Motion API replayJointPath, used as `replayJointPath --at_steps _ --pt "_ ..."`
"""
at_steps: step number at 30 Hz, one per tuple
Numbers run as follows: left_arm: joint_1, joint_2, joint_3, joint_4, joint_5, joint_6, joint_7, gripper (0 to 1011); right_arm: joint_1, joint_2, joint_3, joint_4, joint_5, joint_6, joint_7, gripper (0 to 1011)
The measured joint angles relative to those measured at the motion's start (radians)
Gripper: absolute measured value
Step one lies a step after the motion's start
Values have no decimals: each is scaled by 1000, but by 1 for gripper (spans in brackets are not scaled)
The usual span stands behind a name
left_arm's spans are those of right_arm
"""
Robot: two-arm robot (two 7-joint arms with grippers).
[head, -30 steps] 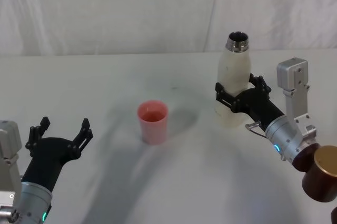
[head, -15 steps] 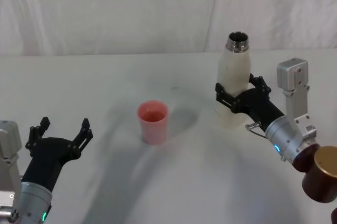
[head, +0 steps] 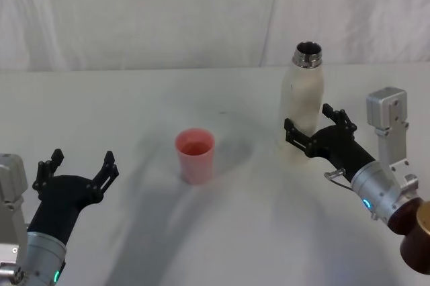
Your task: Grasp the thermos with one hand and pour water into the cup lid.
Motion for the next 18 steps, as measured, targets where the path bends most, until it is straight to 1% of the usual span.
replayJointPath --at_steps 7,14,18 --pt "0 0 0 0 0 0 0 1001 -38 22 10 -45 9 14 1 1001" --pt "0 0 0 0 0 0 0 1001 -108 55 26 -129 30 36 8 1001" --pt "0 0 0 0 0 0 0 1001 -144 60 40 -165 38 34 -3 1001"
